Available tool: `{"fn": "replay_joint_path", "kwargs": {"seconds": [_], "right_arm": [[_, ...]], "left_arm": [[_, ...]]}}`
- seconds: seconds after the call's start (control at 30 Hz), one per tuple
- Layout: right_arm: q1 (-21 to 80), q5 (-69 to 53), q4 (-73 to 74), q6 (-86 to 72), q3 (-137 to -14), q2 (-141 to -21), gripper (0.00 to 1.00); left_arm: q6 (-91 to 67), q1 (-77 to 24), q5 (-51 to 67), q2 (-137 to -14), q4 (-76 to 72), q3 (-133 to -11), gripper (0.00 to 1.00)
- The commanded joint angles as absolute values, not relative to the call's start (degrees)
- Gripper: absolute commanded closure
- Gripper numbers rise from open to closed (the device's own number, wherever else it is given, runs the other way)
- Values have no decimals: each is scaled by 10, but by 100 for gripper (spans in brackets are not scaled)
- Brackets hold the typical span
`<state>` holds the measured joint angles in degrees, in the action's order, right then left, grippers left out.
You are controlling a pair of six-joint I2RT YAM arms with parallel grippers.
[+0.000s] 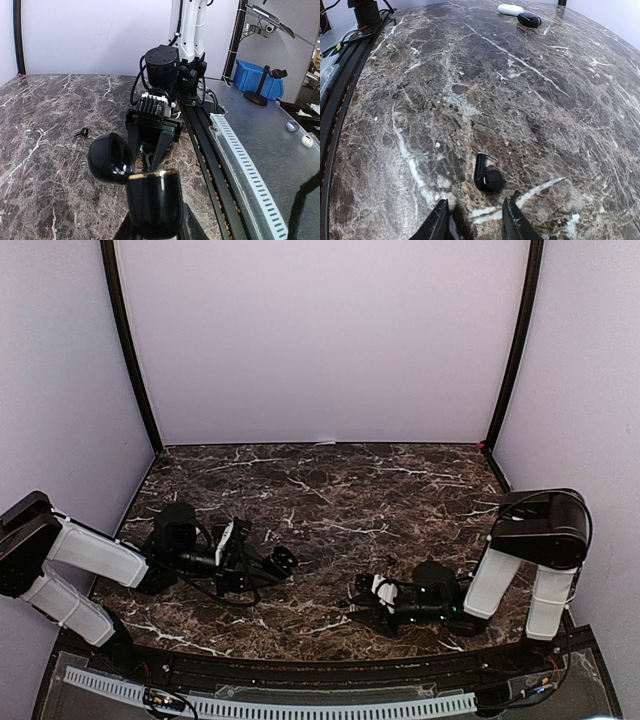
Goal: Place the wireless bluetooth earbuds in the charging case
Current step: Pick up the left earbud from the center of the board.
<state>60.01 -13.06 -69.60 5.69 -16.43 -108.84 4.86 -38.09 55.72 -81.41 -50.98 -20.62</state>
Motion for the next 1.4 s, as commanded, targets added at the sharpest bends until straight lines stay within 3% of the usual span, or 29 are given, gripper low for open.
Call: {"fn": "replay_joint_path", "kwargs": {"seconds": [0.0,0.23,0.67,1.03,1.23,1.37], "right_arm": [[593,-154,-684,60,-189,-1105,67],[571,-194,-697,45,-199,-1126,71],[563,-215,-654,61,-228,-1137,65],[563,-231,-609,68,-231,-1117,76],[563,-228,-628,61,-211,-1110,69],[563,-228,-629,60,-208,-1108,70]], "left_arm": [[45,-378,569,-813,-528,-199,100],[46,-378,571,-817,-528,-200,100],[49,-378,573,-821,-524,-204,100],[50,-378,575,-821,-521,-207,100],[52,-378,574,-818,-517,-207,100],[54,-378,576,-820,-515,-211,100]]}}
